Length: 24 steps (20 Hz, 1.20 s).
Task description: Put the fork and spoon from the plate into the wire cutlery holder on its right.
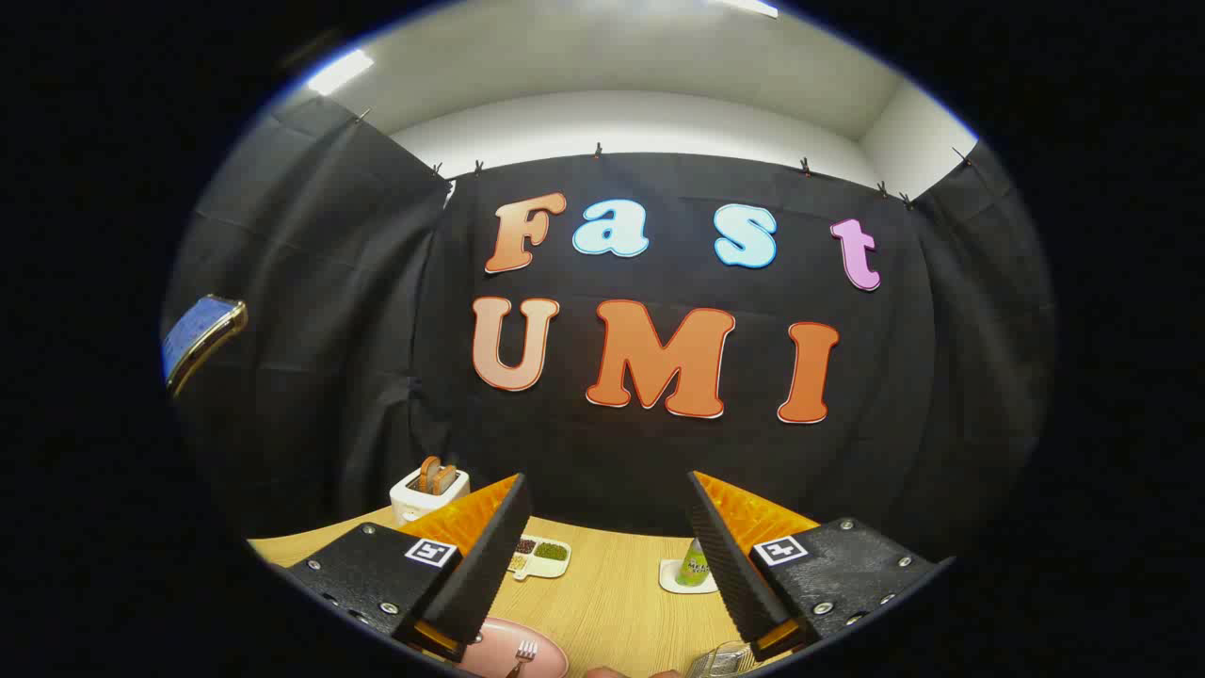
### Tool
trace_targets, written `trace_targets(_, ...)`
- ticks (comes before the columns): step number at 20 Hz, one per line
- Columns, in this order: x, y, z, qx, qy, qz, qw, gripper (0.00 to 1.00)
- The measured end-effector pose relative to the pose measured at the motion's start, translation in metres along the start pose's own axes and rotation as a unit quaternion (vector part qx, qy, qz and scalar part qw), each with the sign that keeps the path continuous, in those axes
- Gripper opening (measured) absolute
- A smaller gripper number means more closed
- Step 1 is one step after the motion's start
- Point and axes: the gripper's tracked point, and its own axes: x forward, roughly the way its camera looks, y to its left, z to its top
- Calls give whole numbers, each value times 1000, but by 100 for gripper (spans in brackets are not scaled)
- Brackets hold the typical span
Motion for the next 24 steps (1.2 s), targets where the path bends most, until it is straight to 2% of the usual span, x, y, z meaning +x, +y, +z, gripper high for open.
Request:
trace_targets(14, -1, 22, -18, -2, 35, 23, 999, 98)
trace_targets(19, -3, 48, -82, 11, 143, 52, 988, 99)
trace_targets(24, -16, 66, -162, 28, 278, 64, 958, 98)
